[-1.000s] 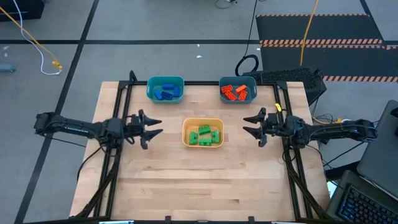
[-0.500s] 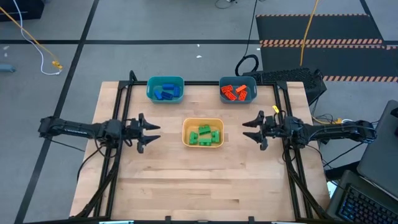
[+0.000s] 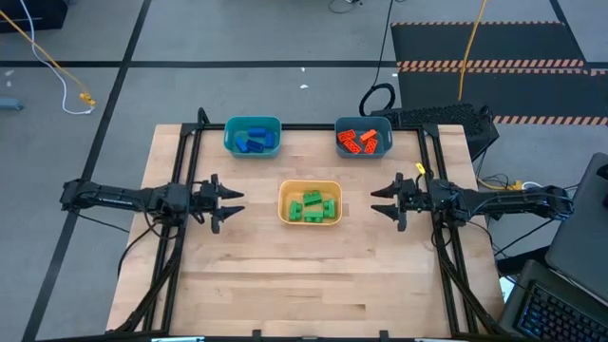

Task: Sort & place blocks by color
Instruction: Return to Home Position

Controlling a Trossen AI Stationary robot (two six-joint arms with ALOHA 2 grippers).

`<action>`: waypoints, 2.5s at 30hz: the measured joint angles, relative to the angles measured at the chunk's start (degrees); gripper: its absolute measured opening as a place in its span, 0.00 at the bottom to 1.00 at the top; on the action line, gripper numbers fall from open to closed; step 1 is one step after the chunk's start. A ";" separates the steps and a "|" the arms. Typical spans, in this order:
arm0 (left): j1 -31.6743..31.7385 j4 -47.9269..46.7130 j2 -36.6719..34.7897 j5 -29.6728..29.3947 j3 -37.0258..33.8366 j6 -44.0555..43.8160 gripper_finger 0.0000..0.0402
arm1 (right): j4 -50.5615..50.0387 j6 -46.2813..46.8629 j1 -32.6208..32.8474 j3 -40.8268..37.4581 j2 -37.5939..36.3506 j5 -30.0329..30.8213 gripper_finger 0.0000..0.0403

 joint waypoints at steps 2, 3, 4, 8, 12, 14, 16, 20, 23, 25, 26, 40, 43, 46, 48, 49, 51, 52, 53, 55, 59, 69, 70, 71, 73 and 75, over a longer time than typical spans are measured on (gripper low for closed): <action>0.00 -0.21 0.00 0.18 0.04 -0.55 0.53 | -2.29 0.02 0.00 0.00 -1.50 0.01 0.52; 0.00 -0.30 0.00 0.38 0.04 -0.85 0.53 | -3.27 0.02 0.00 0.00 -2.25 0.02 0.52; 0.00 -0.33 0.00 0.43 0.04 -0.95 0.53 | -4.25 0.02 0.00 0.00 -3.03 0.02 0.52; 0.00 -0.65 0.00 1.52 0.09 -0.98 0.53 | -9.31 0.77 0.00 0.62 -6.90 0.02 0.52; 0.00 -0.71 0.00 1.62 0.09 0.02 0.53 | -14.84 0.17 0.00 1.84 -10.62 -0.09 0.52; -0.01 -0.58 0.00 0.31 0.09 0.68 0.53 | -15.73 -0.48 0.00 1.86 -12.26 -0.01 0.52; -0.01 -0.13 0.00 -0.86 0.09 1.07 0.53 | -16.33 -1.00 0.00 1.86 -13.52 0.02 0.52; 0.00 0.83 0.00 -1.45 -0.02 2.45 0.53 | -16.19 -2.28 0.00 0.79 -15.43 0.08 0.52; 0.00 1.28 0.00 -2.59 -0.02 2.71 0.53 | -14.57 -3.16 0.00 -0.07 -15.73 0.13 0.52; 0.00 1.60 0.00 -3.15 -0.02 2.88 0.53 | -14.38 -4.10 0.00 -0.07 -15.82 0.19 0.52; 0.00 1.94 0.00 -3.34 -0.02 3.02 0.53 | -14.32 -4.41 0.00 -0.07 -15.80 0.20 0.52; 0.00 0.60 0.02 -3.77 -0.02 1.93 0.53 | -14.67 -4.11 0.04 -0.07 -15.82 -0.01 0.52; 0.00 0.81 0.02 -4.50 -0.02 2.57 0.53 | -14.63 -4.11 0.04 -0.07 -15.52 0.14 0.52; 0.04 2.74 0.04 -4.79 -0.02 4.30 0.53 | -14.59 -3.66 -0.02 -0.07 -14.26 1.28 0.52; 0.07 3.16 0.02 -4.85 -0.02 5.19 0.53 | -14.59 -3.50 -0.04 -0.07 -12.85 1.37 0.52; 0.07 2.79 0.08 -4.91 -0.02 5.32 0.53 | -14.59 -3.54 -0.04 -0.07 -12.10 1.39 0.52; 0.07 2.51 0.20 -5.15 -0.02 5.62 0.53 | -14.59 -3.74 -0.04 -0.07 -10.50 1.39 0.52; 0.07 2.50 0.20 -5.17 -0.02 5.80 0.53 | -14.59 -3.67 -0.04 -0.07 -9.83 1.39 0.52; 0.06 2.43 0.20 -5.19 -0.02 6.06 0.53 | -14.57 -3.49 -0.04 -0.07 -9.14 1.41 0.52; 0.07 2.35 0.20 -5.18 -0.02 5.94 0.53 | -14.56 -3.56 -0.04 -0.07 -7.77 1.46 0.52; 0.07 2.39 0.20 -5.18 -0.02 5.32 0.53 | -14.56 -4.24 -0.04 -0.07 -5.78 1.48 0.52; 0.07 3.33 0.20 -5.12 -0.02 5.38 0.53 | -10.19 -3.78 -0.04 -0.07 -5.02 1.74 0.52; 0.07 3.00 0.20 -4.89 -0.02 5.73 0.53 | -10.11 -4.01 -0.04 -0.07 -5.06 1.64 0.52; 0.05 2.57 0.20 -4.49 -0.02 6.18 0.53 | -10.13 -4.31 -0.04 -0.04 -5.18 1.54 0.52; 0.07 1.56 0.20 -4.20 -0.02 6.64 0.52 | -10.32 -5.02 -0.04 -0.04 -5.30 1.42 0.52; 0.06 1.19 0.20 -4.17 -0.02 6.54 0.49 | -11.02 -5.99 -0.04 -0.04 -5.30 1.47 0.51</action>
